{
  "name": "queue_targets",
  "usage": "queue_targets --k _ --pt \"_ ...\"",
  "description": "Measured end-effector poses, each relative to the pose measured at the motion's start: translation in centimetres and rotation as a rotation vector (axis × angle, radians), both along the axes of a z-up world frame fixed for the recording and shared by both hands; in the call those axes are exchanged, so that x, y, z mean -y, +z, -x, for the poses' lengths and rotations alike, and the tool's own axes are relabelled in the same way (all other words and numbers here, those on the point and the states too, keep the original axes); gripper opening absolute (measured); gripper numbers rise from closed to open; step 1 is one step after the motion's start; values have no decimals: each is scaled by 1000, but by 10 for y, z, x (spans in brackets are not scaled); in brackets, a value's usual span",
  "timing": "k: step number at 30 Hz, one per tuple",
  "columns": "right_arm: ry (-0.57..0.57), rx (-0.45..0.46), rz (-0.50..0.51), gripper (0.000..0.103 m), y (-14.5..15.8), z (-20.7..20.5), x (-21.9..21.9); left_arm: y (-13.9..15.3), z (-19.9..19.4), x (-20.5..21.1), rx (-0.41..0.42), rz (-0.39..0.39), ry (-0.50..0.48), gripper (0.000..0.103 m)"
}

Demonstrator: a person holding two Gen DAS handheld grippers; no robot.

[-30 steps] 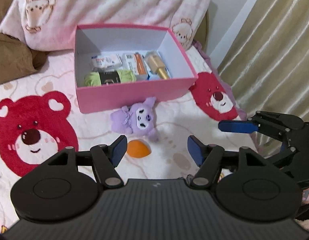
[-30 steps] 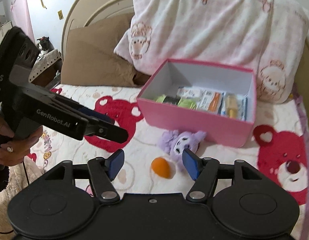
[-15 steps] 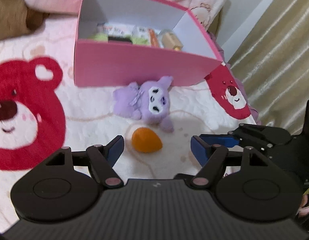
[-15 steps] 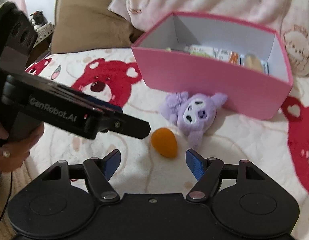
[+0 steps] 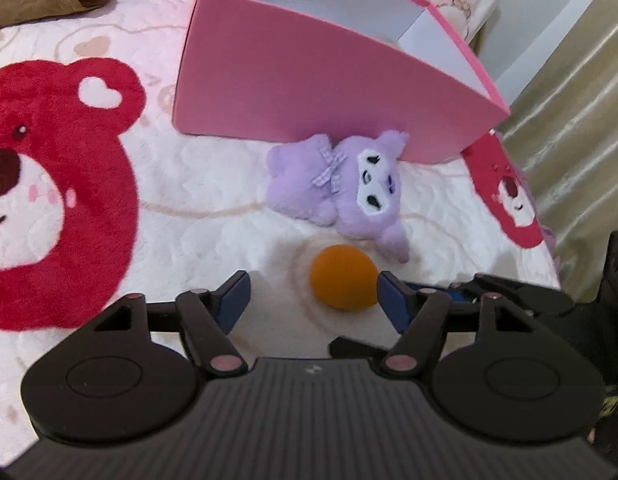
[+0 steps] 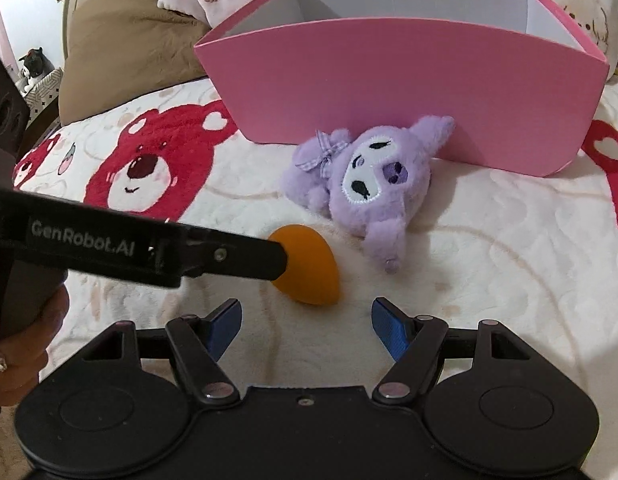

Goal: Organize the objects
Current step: 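Grasp the orange makeup sponge with the left gripper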

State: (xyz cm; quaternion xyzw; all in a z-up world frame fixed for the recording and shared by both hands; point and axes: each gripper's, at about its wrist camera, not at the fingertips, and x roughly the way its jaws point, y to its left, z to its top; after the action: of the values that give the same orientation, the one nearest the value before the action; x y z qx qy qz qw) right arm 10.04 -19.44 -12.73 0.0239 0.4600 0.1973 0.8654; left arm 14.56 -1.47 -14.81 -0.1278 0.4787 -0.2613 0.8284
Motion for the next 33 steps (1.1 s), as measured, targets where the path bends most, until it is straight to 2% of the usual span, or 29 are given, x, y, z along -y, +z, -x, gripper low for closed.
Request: queue_targets --k 4,6,7,9,12,14,16,20,21,25,28,33 --pt "33 34 12 76 2 4 -4 3 1 7 62 9 -19 51" --pt "42 42 -5 73 2 3 -3 3 1 9 75 18 -28 41" --pt "40 41 -4 68 1 2 -3 2 2 11 74 27 -34 34" --pt "35 40 5 55 -2 0 -3 -1 2 14 63 40 -51 30" --pt "31 62 33 40 -3 0 -2 -5 0 12 17 60 -48 30" --pt "46 83 49 39 -5 0 -3 -8 -3 7 -16 94 -31 30" --pt "60 103 73 39 -5 3 -6 -10 -3 6 -25 92 -24 30" --pt "83 138 130 39 -6 7 -15 -9 4 14 17 55 -48 31" --pt "85 142 136 39 -5 8 -16 -8 6 14 17 59 -61 34" --pt "108 166 199 39 2 15 -25 -1 10 8 6 93 -74 35" --pt "141 203 240 39 10 25 -32 8 18 6 25 69 -93 35" --pt "175 227 249 39 24 39 -35 24 28 2 17 36 -90 35"
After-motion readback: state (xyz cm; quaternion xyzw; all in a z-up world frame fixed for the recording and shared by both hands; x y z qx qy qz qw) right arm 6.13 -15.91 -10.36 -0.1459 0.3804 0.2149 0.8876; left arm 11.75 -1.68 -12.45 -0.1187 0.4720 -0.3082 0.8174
